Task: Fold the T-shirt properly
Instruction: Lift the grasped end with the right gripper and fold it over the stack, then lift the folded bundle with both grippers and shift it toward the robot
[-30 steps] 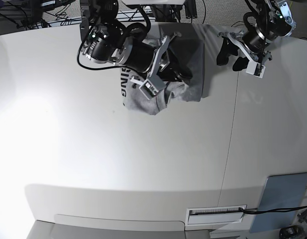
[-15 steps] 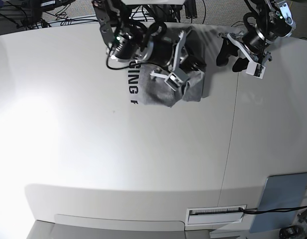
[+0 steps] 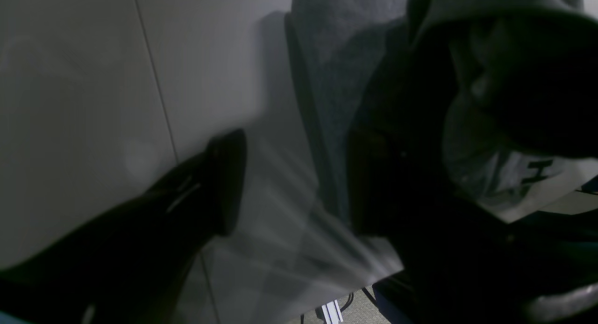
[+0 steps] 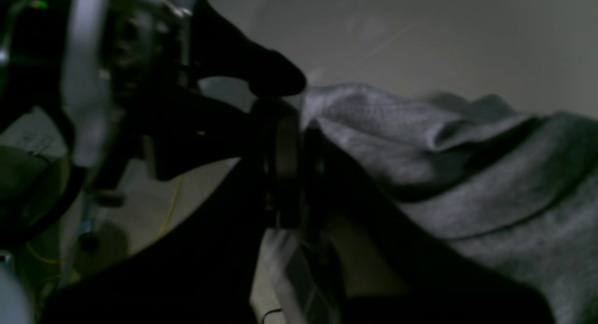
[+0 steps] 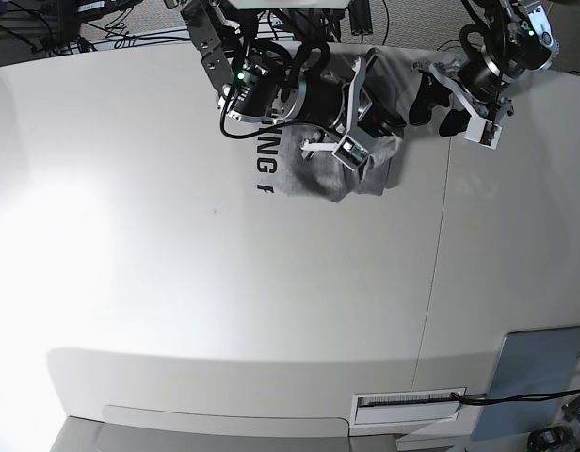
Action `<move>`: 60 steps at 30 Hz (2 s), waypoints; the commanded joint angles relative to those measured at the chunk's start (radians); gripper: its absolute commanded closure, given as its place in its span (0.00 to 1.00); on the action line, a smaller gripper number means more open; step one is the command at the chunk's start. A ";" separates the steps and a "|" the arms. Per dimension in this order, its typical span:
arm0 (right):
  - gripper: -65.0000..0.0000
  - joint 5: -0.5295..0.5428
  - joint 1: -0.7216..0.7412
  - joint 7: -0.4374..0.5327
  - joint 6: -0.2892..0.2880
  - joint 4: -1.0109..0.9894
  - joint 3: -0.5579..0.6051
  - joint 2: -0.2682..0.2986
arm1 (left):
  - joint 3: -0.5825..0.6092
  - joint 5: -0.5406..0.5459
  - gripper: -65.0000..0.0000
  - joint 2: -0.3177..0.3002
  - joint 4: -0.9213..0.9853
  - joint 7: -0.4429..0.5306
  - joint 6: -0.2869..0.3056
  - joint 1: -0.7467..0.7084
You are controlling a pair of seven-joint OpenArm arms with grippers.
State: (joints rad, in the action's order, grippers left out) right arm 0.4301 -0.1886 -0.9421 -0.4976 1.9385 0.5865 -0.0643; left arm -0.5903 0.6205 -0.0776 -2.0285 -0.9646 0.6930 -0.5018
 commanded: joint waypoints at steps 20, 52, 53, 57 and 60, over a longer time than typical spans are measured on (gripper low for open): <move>0.63 -0.025 0.009 0.107 -0.045 0.019 -0.077 -0.010 | -0.002 0.099 0.51 -0.006 -0.016 0.021 0.005 -0.002; 0.93 -0.274 0.043 0.196 0.042 0.009 -0.468 0.197 | 0.286 -0.252 0.88 -0.006 0.219 0.068 -0.023 0.001; 0.93 -0.273 0.053 0.198 0.042 -0.005 -0.462 0.196 | 0.286 -0.257 0.88 -0.006 0.235 0.068 -0.023 0.001; 0.99 -0.274 0.114 0.182 0.042 -0.114 -0.380 0.194 | 0.286 -0.269 0.88 -0.006 0.256 0.085 -0.023 0.001; 1.00 -0.279 0.159 0.170 0.042 -0.176 -0.293 0.195 | 0.286 -0.329 0.88 -0.006 0.257 0.129 -0.023 0.002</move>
State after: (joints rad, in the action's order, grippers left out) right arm 0.1421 -0.0471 -0.7937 -0.4534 1.7443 0.2996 0.1303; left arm -0.3065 0.3660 -0.0807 -1.7779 -0.7837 0.6930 -0.4904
